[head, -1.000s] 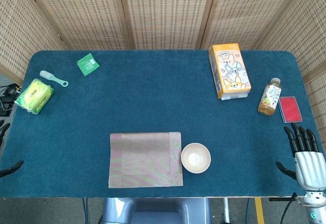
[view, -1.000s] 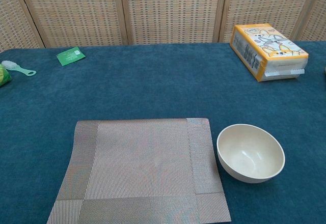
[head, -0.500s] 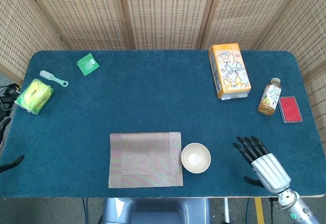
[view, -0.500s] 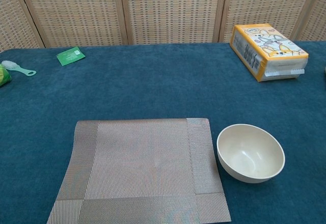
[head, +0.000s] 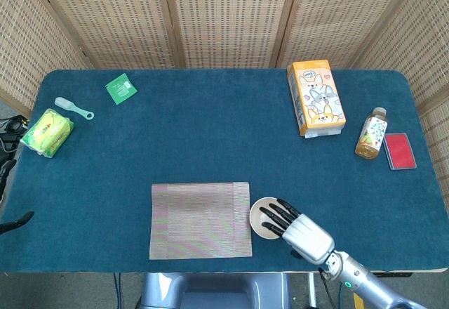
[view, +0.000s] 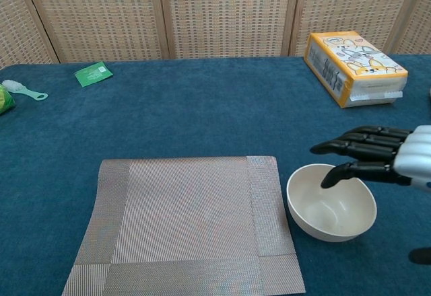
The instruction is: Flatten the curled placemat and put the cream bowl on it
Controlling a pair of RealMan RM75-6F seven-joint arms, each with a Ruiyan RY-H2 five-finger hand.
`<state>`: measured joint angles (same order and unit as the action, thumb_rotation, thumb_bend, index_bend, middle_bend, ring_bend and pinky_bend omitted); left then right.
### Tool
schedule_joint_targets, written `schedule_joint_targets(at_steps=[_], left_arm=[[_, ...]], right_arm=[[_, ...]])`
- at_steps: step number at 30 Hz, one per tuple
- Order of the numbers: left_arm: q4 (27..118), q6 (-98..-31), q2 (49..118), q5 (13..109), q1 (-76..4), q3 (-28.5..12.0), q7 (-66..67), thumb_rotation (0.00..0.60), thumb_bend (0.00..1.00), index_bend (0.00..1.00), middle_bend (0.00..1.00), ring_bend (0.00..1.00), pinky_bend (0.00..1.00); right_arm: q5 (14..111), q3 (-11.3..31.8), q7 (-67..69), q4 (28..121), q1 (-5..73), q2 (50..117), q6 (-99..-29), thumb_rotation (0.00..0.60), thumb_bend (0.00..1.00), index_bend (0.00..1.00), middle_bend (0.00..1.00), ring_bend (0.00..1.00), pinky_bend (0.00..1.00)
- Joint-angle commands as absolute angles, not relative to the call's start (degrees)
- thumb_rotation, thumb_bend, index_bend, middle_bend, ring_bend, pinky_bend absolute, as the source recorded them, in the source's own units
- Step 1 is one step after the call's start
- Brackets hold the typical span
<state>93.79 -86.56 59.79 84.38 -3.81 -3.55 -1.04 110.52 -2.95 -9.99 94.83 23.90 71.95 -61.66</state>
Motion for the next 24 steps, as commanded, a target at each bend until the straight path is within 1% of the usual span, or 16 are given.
schedule_joint_targets(at_steps=[1,6,8,9,11,14,17,21,23,24], left_arm=[[93.71,-86.39,59.86,84.14,-3.9,-3.63,-0.96,0.6,0.0,0.0,0.0,0.0,0.0],[93.51,-85.75,60.02,83.36,-4.14,-3.88,-0.98,0.6,0.0,0.0,0.0,0.0,0.0],[93.42,-85.44,60.09,83.13,-4.27,-3.93,-0.92,0.6,0.0,0.0,0.0,0.0,0.0],[93.37,-85.32,60.12,83.03,-4.31,-3.94,-0.89,0.6,0.0,0.0,0.0,0.0,0.0],[93.34,-85.22,60.16,82.96,-4.37,-3.97,-0.84,0.6,0.0,0.0,0.0,0.0,0.0],[93.24,-85.0,60.23,82.68,-4.43,-4.03,-0.86,0.6,0.0,0.0,0.0,0.0,0.0],[93.15,-84.84,60.25,82.46,-4.47,-4.07,-0.88,0.6,0.0,0.0,0.0,0.0,0.0],[93.02,-84.62,60.3,82.22,-4.56,-4.13,-0.86,0.6,0.0,0.0,0.0,0.0,0.0],[92.97,-84.55,60.35,82.2,-4.6,-4.13,-0.8,0.6,0.0,0.0,0.0,0.0,0.0],[92.95,-84.47,60.37,82.19,-4.63,-4.1,-0.75,0.6,0.0,0.0,0.0,0.0,0.0]], right_arm=[[107.93,-1.64,-13.01,93.92,25.95,75.17,-57.79,0.6,0.13,0.27,0.0,0.0,0.0],[105.11,-0.85,-15.76,92.62,27.2,78.73,-54.73,0.6,0.23,0.29,0.0,0.0,0.0],[104.05,-0.39,-16.86,91.69,27.55,80.25,-54.14,0.6,0.3,0.31,0.0,0.0,0.0],[103.43,-0.17,-17.36,91.13,27.72,81.09,-53.88,0.6,0.32,0.32,0.0,0.0,0.0],[102.56,0.1,-17.7,90.46,27.93,82.1,-53.59,0.6,0.42,0.37,0.0,0.0,0.0],[100.61,0.79,-18.02,89.04,28.07,83.87,-53.45,0.6,0.53,0.46,0.0,0.0,0.0],[99.19,1.06,-17.63,88.04,28.17,85.0,-53.56,0.6,0.59,0.52,0.0,0.0,0.0],[97.79,1.02,-16.54,87.56,28.45,85.24,-53.61,0.6,0.64,0.59,0.0,0.0,0.0],[97.92,0.96,-15.91,87.34,28.56,85.26,-54.41,0.6,0.67,0.63,0.0,0.0,0.0],[98.28,1.52,-14.83,87.32,28.43,85.3,-56.31,0.6,0.67,0.63,0.0,0.0,0.0]])
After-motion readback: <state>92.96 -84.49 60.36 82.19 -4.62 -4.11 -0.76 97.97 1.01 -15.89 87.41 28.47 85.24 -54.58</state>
